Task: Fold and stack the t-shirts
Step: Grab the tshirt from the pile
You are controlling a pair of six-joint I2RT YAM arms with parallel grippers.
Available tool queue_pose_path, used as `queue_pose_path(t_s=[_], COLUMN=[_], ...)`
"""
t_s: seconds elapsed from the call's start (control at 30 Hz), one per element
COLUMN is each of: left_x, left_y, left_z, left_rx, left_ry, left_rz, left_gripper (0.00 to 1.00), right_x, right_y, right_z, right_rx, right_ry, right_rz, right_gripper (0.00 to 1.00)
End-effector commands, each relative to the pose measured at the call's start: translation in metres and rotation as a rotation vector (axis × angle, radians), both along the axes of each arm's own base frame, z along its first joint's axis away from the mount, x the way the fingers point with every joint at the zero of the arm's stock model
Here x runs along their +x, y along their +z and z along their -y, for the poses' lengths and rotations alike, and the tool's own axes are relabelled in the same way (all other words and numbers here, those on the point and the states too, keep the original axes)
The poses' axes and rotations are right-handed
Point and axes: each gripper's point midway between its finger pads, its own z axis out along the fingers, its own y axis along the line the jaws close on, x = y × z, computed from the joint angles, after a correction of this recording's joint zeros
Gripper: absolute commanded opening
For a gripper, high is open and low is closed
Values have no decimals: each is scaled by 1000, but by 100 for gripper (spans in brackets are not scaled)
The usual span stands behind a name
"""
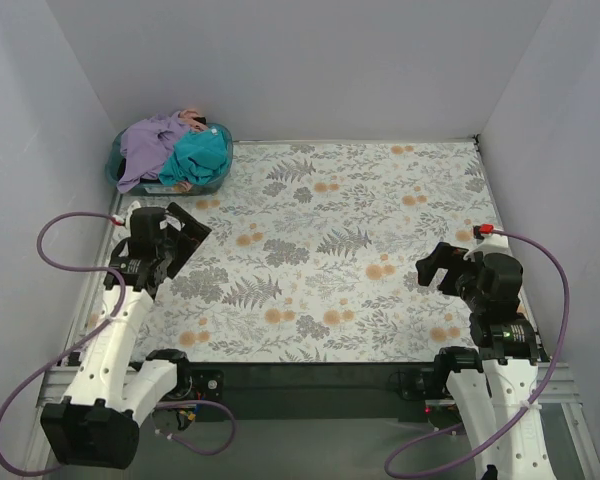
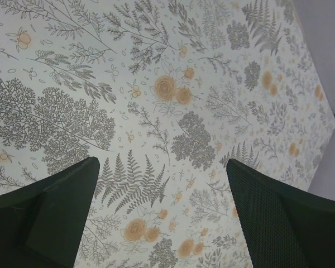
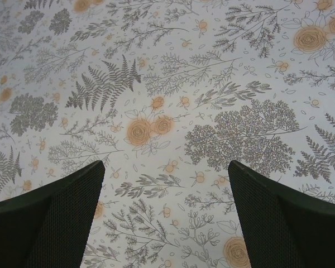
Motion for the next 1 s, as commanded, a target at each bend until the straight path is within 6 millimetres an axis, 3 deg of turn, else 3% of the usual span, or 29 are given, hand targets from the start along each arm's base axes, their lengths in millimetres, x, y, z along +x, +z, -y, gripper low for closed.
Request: queue_pose_path(t_s=[0.0, 0.03, 0.1, 0.13, 0.17, 0.2, 0.23, 0.27, 0.3, 0.33, 0.37, 0.43, 0.47, 0.5, 0.57, 0.6, 0.67, 0.73, 0.8, 0.83, 0.97], left_x=[18, 31, 53, 71, 81, 96, 108, 125, 137, 151, 170, 191, 205, 221, 237, 250, 265, 279, 288, 295, 302], left_y=[11, 24, 19, 30, 30, 16, 17, 34, 32, 14, 30, 30, 9, 23, -3, 7, -12, -4, -19, -13, -14], left_z=[-3, -2, -6, -8, -16, -20, -25, -25, -23, -25, -27, -31, -32, -32, -34, -35, -38, -39, -42, -43, -43], left_rx=[23, 24, 51, 73, 104, 128, 150, 163, 164, 178, 196, 211, 213, 209, 202, 210, 218, 230, 242, 246, 255], left_ry=[6, 7, 25, 29, 62, 77, 80, 70, 42, 34, 29, 28, 17, 9, 8, 10, 13, 10, 19, 19, 11], left_rz=[16, 63, 57, 105, 107, 67, 72, 108, 99, 45, 76, 77, 36, 69, 1, 27, -7, 11, -18, -3, -15], left_gripper=[98, 98, 98, 98, 98, 98, 98, 98, 98, 98, 98, 98, 98, 98, 98, 98, 98, 98, 97, 92, 45], right_x=[2, 3, 4, 6, 7, 8, 10, 11, 12, 15, 16, 19, 19, 20, 21, 22, 24, 26, 27, 28, 31], right_y=[13, 13, 14, 13, 13, 18, 17, 19, 20, 18, 18, 10, 7, 5, -3, -5, -9, -12, -14, -15, -18], right_z=[0, 2, 3, 7, 7, 5, 4, 3, 3, 3, 4, 6, 7, 7, 9, 11, 13, 13, 15, 14, 14], right_rx=[-16, -24, -30, -33, -33, -26, -27, -27, -27, -27, -32, -37, -38, -42, -51, -59, -69, -75, -80, -80, -81], right_ry=[14, 10, 1, -21, -20, -11, -6, -3, 1, 0, -2, -12, -18, -20, -24, -28, -38, -37, -38, -37, -36], right_rz=[41, 39, 36, 26, 23, 29, 15, 14, 14, 2, 2, -18, -26, -32, -55, -62, -78, -91, -101, -106, -113], right_gripper=[98, 98, 98, 98, 98, 98, 99, 98, 98, 98, 98, 98, 98, 98, 98, 98, 98, 98, 98, 98, 99])
